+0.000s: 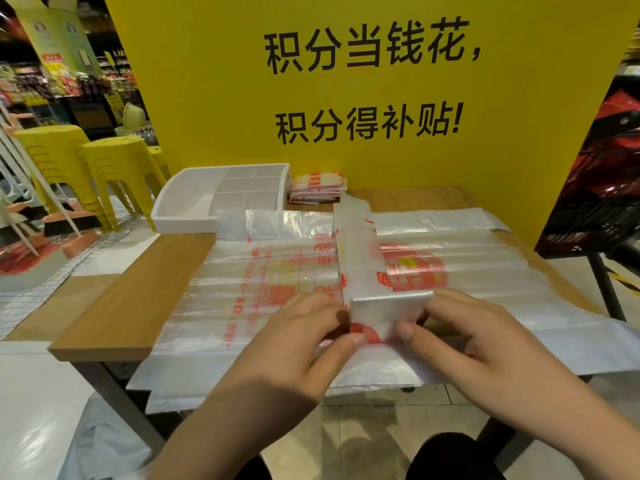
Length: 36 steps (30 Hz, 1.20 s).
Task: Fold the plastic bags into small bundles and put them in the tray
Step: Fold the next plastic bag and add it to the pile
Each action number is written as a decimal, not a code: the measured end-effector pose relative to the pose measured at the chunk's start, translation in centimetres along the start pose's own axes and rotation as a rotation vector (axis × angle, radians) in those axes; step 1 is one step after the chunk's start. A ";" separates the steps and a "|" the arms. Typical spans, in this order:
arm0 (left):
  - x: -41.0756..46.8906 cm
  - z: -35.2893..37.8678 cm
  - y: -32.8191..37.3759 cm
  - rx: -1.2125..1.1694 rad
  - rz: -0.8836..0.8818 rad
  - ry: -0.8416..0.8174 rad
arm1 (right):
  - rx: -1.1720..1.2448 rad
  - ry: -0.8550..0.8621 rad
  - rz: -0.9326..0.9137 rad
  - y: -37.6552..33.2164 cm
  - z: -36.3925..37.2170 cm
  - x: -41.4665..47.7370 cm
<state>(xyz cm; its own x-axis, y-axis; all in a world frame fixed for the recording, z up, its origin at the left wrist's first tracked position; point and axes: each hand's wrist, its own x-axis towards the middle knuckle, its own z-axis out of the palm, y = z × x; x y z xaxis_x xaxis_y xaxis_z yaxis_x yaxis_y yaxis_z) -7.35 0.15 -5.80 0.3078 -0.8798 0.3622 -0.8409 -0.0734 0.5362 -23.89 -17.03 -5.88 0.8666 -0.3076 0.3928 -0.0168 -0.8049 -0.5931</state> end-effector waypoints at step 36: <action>2.9 0.6 0.6 0.445 -0.132 -0.011 | -0.568 -0.119 0.095 -0.3 1.4 4.0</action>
<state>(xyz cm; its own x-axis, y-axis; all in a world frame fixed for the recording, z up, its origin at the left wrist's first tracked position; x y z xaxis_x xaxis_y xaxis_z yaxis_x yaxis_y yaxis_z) -7.23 -2.71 -4.96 0.4225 -0.8543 0.3029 -0.9048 -0.3775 0.1973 -19.71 -17.27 -5.09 0.8978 -0.3589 0.2552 -0.3330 -0.9325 -0.1398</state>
